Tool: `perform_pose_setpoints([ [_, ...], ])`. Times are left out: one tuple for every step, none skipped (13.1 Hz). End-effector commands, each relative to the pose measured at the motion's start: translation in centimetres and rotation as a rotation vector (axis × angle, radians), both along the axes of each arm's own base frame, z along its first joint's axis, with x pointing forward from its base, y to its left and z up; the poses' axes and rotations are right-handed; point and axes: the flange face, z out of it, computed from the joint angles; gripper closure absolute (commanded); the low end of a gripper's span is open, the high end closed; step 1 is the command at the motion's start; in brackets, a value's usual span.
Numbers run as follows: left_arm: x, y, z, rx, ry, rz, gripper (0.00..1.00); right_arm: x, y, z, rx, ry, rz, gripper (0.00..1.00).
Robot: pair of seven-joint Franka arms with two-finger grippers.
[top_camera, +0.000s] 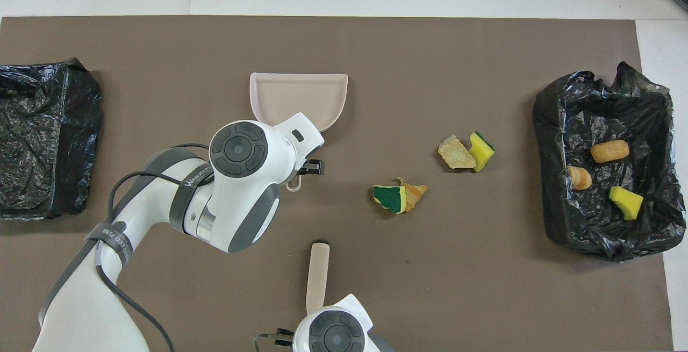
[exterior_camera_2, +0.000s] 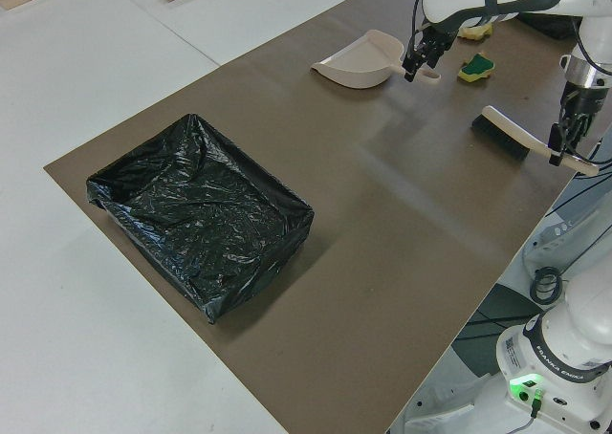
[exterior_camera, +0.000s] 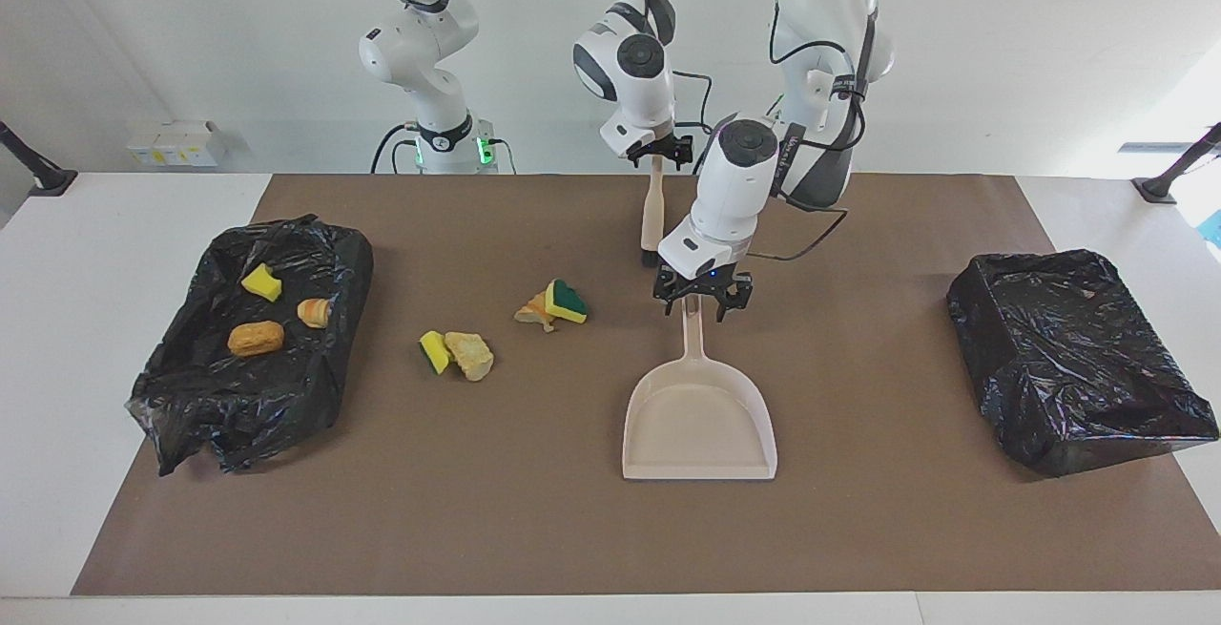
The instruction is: Sweep and dump trash in bin
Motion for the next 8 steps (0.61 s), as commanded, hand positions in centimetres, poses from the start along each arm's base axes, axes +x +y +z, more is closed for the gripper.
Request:
perform_pose_setpoints([
  [-0.8,0.1,-0.7,-0.008,0.000,0.048,0.44,-0.1,-0.4,-0.1,0.020,-0.001,-0.016,1.00],
  [-0.8,0.1,-0.8,-0.009,-0.001,0.051,0.46,-0.2,-0.4,-0.1,0.019,-0.001,-0.008,1.00],
  [-0.9,0.1,-0.8,-0.008,0.001,0.054,0.49,-0.1,-0.4,-0.2,0.015,-0.004,0.004,1.00],
  [-0.9,0.1,-0.7,-0.009,0.002,0.057,0.61,0.0,-0.5,-0.3,0.006,-0.001,0.007,1.00],
  [-0.9,0.2,-0.9,-0.004,0.007,0.056,0.86,0.2,-0.7,-0.3,-0.005,-0.004,0.017,1.00],
  [-0.6,0.3,-0.7,-0.006,0.002,0.053,1.00,0.4,-0.9,0.2,-0.020,-0.004,0.027,1.00],
  [-0.3,0.5,-0.6,-0.007,-0.003,0.047,1.00,0.7,-1.3,1.2,-0.037,0.022,0.042,1.00],
  [0.0,1.0,-0.3,-0.007,-0.007,0.049,1.00,1.7,-2.5,3.1,-0.058,0.037,0.055,1.00],
])
